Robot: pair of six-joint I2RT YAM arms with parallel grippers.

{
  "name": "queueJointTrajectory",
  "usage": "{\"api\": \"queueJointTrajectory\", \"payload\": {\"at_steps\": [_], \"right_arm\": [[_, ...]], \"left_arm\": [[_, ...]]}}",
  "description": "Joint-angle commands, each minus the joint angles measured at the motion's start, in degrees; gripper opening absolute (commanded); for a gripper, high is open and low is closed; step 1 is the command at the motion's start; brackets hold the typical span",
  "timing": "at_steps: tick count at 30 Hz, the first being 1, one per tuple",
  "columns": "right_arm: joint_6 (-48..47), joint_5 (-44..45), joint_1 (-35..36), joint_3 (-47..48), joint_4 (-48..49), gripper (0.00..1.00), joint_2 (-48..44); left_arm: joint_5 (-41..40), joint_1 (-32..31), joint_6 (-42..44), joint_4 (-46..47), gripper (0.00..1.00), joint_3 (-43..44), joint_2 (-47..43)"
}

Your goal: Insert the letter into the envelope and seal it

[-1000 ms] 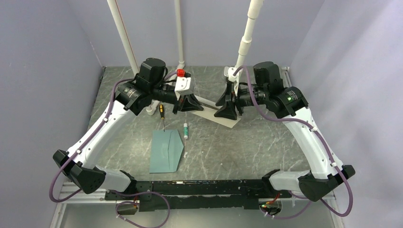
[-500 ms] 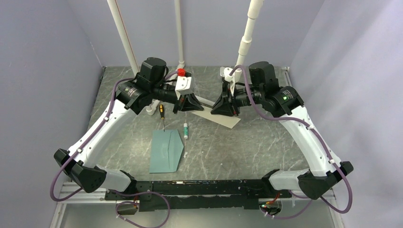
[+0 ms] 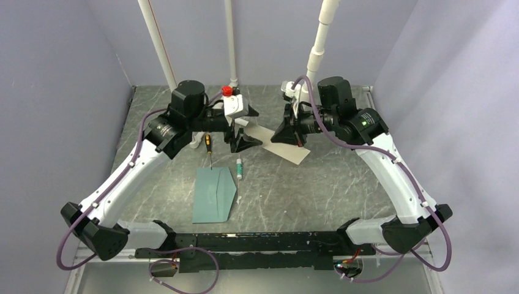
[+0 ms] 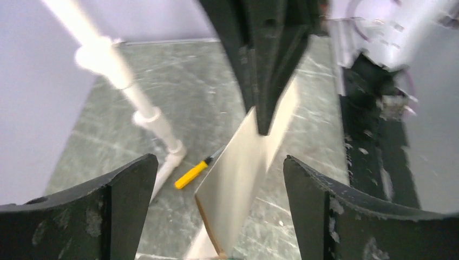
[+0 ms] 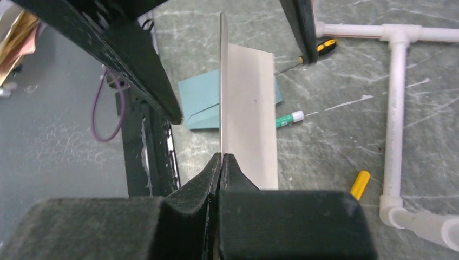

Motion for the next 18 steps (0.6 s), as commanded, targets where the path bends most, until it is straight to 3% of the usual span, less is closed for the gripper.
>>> {"api": "queueJointTrajectory", "payload": {"at_steps": [1, 4, 8, 13, 18], "right_arm": [[11.2, 9.5, 0.3, 1.3, 10.0, 0.00, -2.9], [20.5, 17.7, 0.3, 0.2, 16.7, 0.00, -3.7], [33.0, 27.3, 0.3, -1.2, 26.0, 0.00, -4.3], [45.5, 27.5, 0.4, -1.2, 35.8, 0.00, -2.8], [55.7, 26.2, 0.4, -1.2, 47.6, 0.00, -1.0]], "left_arm": [[-24.1, 0.1, -13.0, 22.3, 0.93, -6.7, -5.5], [-40.7, 0.1, -19.4, 27.8, 0.93, -7.7, -6.7], [-54.2, 0.1, -23.4, 20.7, 0.93, -1.2, -6.1], [-48.4, 0.1, -29.1, 12.9, 0.93, 4.4, -6.6], [-42.4, 1.7, -41.7, 7.0, 0.93, 10.6, -5.4]]}}
